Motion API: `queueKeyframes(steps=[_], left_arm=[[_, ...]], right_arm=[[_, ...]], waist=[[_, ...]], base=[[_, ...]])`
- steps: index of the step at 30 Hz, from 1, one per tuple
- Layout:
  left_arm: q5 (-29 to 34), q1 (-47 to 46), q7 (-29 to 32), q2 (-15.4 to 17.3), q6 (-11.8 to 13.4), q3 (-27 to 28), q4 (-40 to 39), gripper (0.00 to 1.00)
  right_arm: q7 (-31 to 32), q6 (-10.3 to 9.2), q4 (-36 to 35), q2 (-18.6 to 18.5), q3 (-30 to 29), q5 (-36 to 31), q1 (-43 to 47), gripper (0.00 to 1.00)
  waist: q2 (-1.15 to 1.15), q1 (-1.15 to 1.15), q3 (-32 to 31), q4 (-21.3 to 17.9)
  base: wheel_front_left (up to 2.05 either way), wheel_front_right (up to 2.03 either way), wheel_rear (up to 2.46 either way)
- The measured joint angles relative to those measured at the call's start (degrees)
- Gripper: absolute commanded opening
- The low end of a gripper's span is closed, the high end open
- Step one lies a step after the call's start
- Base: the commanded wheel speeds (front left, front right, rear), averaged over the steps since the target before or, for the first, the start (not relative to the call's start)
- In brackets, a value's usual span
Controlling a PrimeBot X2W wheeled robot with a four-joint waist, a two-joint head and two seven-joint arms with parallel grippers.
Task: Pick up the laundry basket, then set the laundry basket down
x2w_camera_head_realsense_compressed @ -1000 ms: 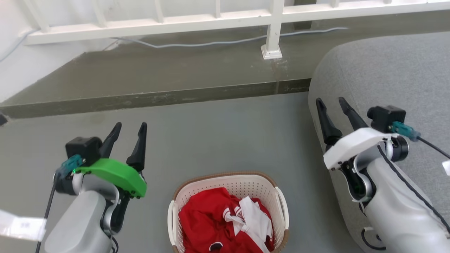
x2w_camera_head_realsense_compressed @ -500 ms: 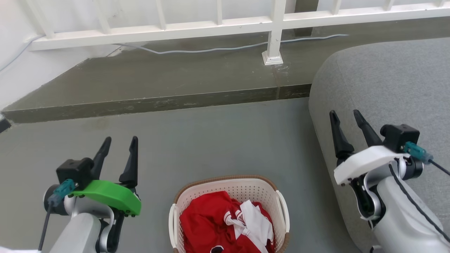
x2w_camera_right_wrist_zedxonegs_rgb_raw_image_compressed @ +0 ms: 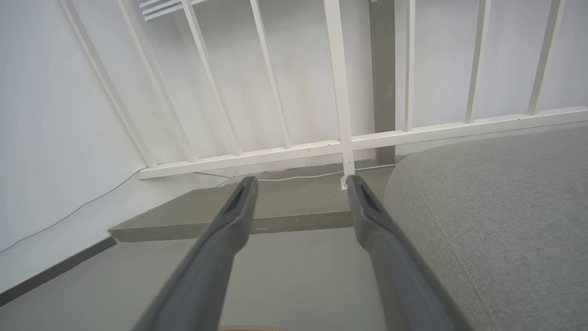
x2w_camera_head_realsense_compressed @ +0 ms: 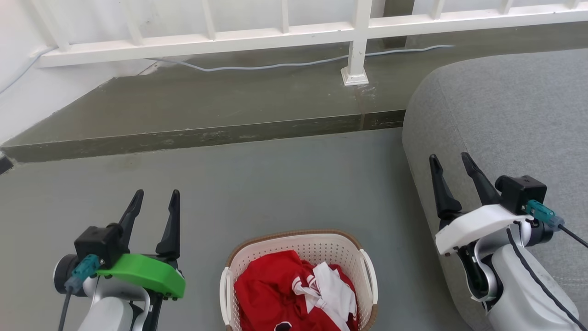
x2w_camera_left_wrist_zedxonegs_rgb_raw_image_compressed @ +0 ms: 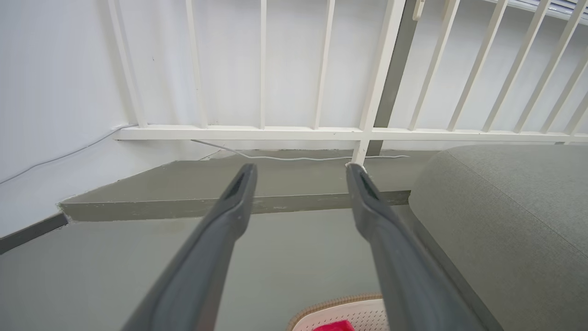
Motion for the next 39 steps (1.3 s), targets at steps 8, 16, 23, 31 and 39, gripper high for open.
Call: queueKeyframes(steps=[8, 16, 23, 31, 39], left_arm=[[2.35, 1.48, 0.00, -1.14, -0.13, 1.53, -2.07, 1.00], [4.43, 3.14, 0.00, -2.08, -0.64, 3.00, -3.16, 1.00], [4.88, 4.00, 0.00, -3.22, -1.49, 3.85, -3.44, 1.00], [5.47, 4.63, 0.00, -4.03, -2.68, 5.22, -3.54, 1.00], [5.39, 5.04, 0.11, -5.15, -3.63, 5.58, -2.72, 0.00]], right_arm=[[0.00, 0.00, -1.10, 0.46, -1.43, -0.94, 1.06, 1.00], [0.00, 0.09, -1.64, 1.20, -2.31, -1.87, 2.19, 1.00], [0.00, 0.36, -1.91, 1.57, -2.99, -3.03, 2.59, 1.00], [0.00, 1.09, -1.93, 2.25, -3.74, -3.79, 2.88, 1.00], [0.02, 1.29, -1.22, 2.79, -4.27, -4.20, 3.74, 0.00]], waist=[[0.00, 0.00, 0.18, 0.16], [0.00, 0.00, 0.37, 0.36], [0.00, 0.00, 0.53, 0.36], [0.00, 0.00, 0.69, 0.36], [0.00, 0.00, 0.74, 0.32]], base=[[0.00, 0.00, 0.00], [0.00, 0.00, 0.00], [0.00, 0.00, 0.00], [0.00, 0.00, 0.00], [0.00, 0.00, 0.00]])
